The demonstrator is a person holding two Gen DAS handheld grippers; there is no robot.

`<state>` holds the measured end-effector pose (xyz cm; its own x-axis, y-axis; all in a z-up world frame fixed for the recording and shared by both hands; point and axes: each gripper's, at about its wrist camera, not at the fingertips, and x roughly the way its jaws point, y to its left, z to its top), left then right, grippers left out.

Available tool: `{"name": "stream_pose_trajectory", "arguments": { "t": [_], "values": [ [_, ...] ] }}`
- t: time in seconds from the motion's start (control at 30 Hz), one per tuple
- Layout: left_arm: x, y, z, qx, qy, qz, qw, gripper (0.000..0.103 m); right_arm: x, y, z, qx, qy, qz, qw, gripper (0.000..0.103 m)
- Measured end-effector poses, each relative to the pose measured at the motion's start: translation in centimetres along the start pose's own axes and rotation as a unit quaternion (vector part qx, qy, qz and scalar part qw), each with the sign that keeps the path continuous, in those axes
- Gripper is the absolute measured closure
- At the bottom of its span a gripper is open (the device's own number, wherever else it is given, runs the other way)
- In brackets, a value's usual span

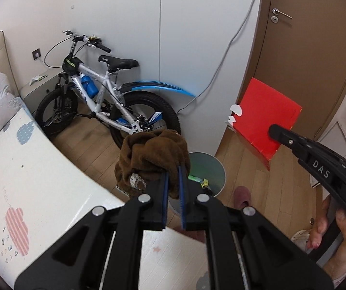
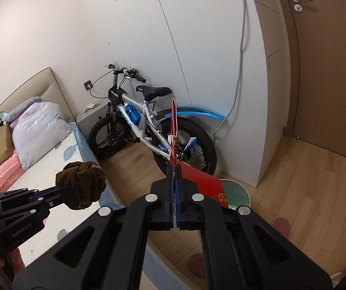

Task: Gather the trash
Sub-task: 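Carry the brown cloth and red envelope with both tools to the bin, then open both tools to drop the cloth and envelope into the bin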

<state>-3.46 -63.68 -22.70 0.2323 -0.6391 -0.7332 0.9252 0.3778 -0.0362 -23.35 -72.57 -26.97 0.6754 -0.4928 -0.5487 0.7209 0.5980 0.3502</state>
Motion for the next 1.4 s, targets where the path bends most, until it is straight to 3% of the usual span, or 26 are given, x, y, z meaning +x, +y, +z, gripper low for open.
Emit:
{"name": "stream_pose_trajectory", "arguments": {
  "t": [0.2, 0.47, 0.8, 0.83, 0.9, 0.93, 1.4],
  "values": [
    [5.6, -2.1, 2.3, 0.035, 0.003, -0.016, 0.9993, 0.095, 3.7, -2.8, 1.2, 0.035, -0.021, -0.009, 0.999, 0.102],
    [12.1, -2.3, 4.1, 0.040, 0.015, -0.031, 0.9986, 0.095, 8.7, -4.8, 1.1, 0.043, -0.037, -0.042, 0.998, 0.102],
    [19.2, -2.1, 2.9, 0.048, 0.064, -0.044, 0.9958, 0.095, 15.0, -8.1, -2.3, 0.069, 0.021, -0.040, 0.997, 0.102],
    [19.4, -2.2, 2.7, 0.049, 0.066, -0.045, 0.9956, 0.095, 15.4, -8.5, -2.6, 0.079, 0.020, -0.027, 0.996, 0.099],
    [19.5, -2.3, 2.6, 0.051, 0.068, -0.048, 0.9952, 0.095, 16.4, -9.2, -3.3, 0.098, 0.031, -0.028, 0.994, 0.066],
    [19.5, -2.3, 2.6, 0.051, 0.068, -0.049, 0.9951, 0.095, 16.7, -9.3, -3.6, 0.098, 0.033, -0.036, 0.994, 0.043],
    [21.0, -4.6, 3.2, 0.077, 0.079, -0.060, 0.9921, 0.095, 13.5, -10.2, -3.1, 0.103, -0.013, -0.076, 0.992, 0.043]
  ]
}}
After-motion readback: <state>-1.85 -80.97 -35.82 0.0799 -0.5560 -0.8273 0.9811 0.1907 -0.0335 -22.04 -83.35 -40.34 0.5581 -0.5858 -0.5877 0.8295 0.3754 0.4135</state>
